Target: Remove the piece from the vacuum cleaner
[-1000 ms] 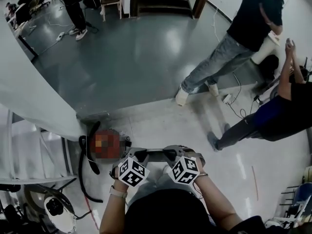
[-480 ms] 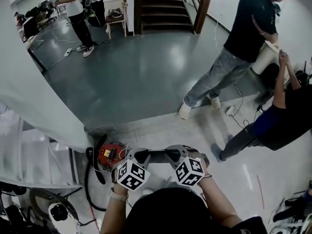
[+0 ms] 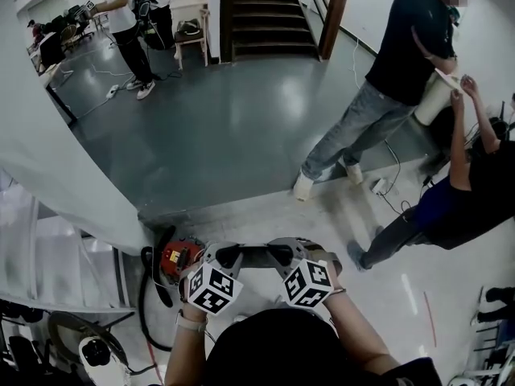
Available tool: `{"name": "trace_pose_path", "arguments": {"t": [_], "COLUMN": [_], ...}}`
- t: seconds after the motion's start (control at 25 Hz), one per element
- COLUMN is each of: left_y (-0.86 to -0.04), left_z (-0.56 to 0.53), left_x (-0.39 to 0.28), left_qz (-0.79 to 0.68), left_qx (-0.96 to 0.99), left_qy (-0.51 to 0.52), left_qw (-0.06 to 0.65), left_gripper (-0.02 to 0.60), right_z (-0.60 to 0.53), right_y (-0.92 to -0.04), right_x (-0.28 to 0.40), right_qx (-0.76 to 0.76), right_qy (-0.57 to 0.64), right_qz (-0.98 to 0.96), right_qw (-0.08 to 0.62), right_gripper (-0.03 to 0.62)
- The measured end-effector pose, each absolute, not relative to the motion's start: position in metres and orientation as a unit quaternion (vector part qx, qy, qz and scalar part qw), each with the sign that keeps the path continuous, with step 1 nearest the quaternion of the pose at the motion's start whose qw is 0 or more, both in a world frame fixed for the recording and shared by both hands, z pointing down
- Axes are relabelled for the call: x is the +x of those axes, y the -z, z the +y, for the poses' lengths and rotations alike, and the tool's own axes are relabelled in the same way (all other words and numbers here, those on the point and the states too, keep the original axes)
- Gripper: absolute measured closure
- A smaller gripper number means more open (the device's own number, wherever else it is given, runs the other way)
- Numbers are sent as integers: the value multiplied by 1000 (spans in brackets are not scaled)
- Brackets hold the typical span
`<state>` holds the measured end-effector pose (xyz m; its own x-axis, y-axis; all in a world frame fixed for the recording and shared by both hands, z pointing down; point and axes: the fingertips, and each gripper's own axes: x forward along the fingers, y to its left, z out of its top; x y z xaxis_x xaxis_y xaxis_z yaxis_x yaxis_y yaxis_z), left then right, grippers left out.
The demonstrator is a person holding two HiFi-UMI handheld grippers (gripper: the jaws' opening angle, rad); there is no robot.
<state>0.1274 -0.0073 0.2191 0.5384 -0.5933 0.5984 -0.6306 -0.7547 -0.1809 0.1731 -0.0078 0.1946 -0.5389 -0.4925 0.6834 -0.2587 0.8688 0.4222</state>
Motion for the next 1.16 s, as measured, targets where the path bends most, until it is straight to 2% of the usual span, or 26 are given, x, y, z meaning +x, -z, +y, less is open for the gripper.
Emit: {"name": "trace_pose_path", "arguments": {"t": [1.16], "left_y": [-215], "left_z": [-21], "left_x": [165], "left_qz": [-375], "left_qx": [864], "left_qy": [-335], "left_qw": [26], "left_gripper": [540], "right_z": [-22], "right_y": [-192], "right_x": [211], "right_qx": [197], "right_qy": [145], "right_qz": [-874], "right_qw": [420], "right_gripper": [557]}}
